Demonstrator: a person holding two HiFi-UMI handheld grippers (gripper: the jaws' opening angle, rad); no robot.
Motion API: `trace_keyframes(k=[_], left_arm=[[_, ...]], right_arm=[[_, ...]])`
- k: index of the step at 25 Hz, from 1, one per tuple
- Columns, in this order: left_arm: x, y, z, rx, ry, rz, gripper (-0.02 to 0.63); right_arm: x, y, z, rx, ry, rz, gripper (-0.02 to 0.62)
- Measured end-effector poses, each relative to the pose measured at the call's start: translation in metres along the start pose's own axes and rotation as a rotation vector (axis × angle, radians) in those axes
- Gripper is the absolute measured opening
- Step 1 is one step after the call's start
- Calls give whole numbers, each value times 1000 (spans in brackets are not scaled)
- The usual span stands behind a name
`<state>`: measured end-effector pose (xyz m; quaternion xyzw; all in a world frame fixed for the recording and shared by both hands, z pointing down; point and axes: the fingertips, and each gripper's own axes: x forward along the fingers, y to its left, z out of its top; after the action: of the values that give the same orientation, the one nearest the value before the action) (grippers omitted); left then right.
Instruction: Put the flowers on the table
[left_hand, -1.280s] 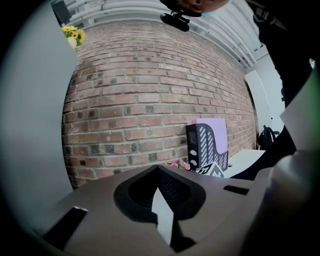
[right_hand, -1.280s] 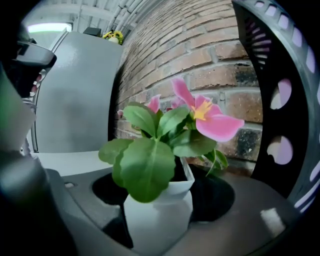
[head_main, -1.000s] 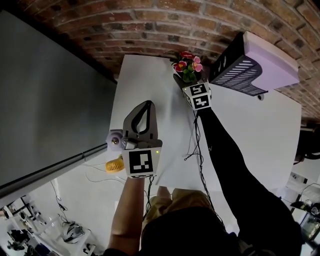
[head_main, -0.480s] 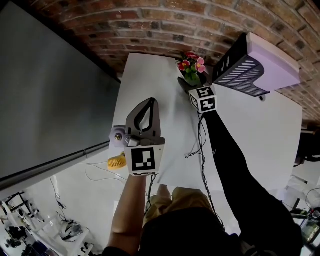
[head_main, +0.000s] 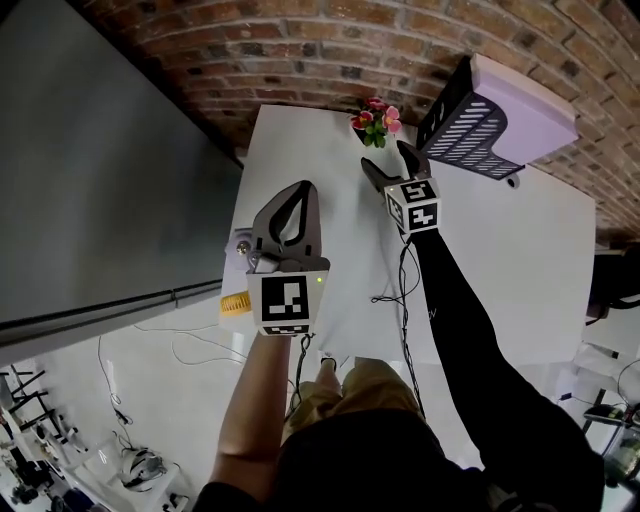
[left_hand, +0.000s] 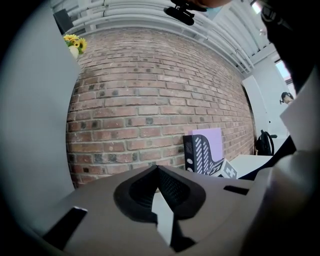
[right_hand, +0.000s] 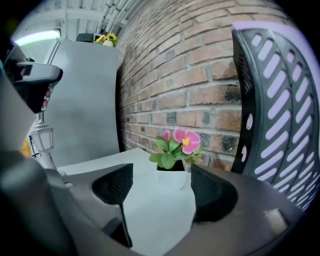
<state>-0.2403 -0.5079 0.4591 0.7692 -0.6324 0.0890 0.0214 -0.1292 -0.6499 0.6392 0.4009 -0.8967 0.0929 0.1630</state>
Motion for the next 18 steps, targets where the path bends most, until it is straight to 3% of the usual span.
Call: trace_keyframes(k=[6, 11, 18], left_arm=[[-26, -5, 16, 13, -18, -24, 8], [-50, -10, 15, 33, 32, -55, 8], [-84, -14, 34, 44, -1, -92, 8]], right_arm=[[-59, 30, 34, -29, -66, -19, 354], [-111, 69, 64, -48, -123, -22, 354], [-182, 109, 111, -38, -226, -69, 354]])
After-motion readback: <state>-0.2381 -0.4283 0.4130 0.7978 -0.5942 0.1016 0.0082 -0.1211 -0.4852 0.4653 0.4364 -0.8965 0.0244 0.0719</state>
